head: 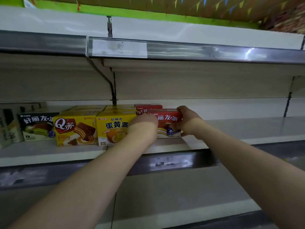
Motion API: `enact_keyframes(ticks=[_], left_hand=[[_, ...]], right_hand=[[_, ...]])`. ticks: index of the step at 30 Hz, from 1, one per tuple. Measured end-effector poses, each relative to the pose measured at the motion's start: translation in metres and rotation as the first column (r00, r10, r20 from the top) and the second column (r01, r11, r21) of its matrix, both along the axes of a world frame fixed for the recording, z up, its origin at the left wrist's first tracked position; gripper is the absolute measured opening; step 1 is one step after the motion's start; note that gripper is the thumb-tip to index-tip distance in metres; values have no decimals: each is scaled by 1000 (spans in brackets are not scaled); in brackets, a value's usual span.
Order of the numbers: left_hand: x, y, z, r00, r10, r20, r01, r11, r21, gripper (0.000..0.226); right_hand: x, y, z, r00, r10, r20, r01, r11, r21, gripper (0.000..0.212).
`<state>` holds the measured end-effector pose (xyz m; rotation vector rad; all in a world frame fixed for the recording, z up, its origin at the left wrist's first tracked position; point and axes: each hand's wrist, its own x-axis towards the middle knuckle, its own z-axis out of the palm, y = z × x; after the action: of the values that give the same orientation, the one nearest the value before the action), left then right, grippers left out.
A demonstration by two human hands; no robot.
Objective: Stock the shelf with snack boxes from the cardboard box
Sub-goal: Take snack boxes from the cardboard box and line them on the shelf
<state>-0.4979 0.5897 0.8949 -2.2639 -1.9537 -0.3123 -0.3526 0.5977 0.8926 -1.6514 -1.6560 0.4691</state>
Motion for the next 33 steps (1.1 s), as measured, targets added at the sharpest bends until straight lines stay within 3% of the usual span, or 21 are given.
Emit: enact_keyframes(ticks=[7,11,14,20,27,30,33], left_hand=[[11,2,0,993,53,-105,-58,998,-41,33],[15,1,5,993,60,-106,-69,994,-82,36],[21,2,9,993,72,-94,-83,989,-122,38],[28,1,8,992,87,-87,-97,988,-120,34],[19,-30,0,994,104,28,-105,993,47,25],[7,-53,-11,994,86,74,-100,971,219,18],[-19,-87,-21,993,82,89,-104,955,278,25]], right_hand=[[-21,40,-3,989,70,127,-76,996,39,45],[-27,55,-4,988,109,107,-114,992,51,53],[-28,59,2,989,128,69,-126,991,-31,59],[-32,58,0,998,51,43,-50,998,-24,51],[-23,30,3,999,-32,27,35,995,-96,94],[-20,6,17,973,-193,126,182,979,96,71],[-42,-28,18,982,-130,134,87,953,289,50]])
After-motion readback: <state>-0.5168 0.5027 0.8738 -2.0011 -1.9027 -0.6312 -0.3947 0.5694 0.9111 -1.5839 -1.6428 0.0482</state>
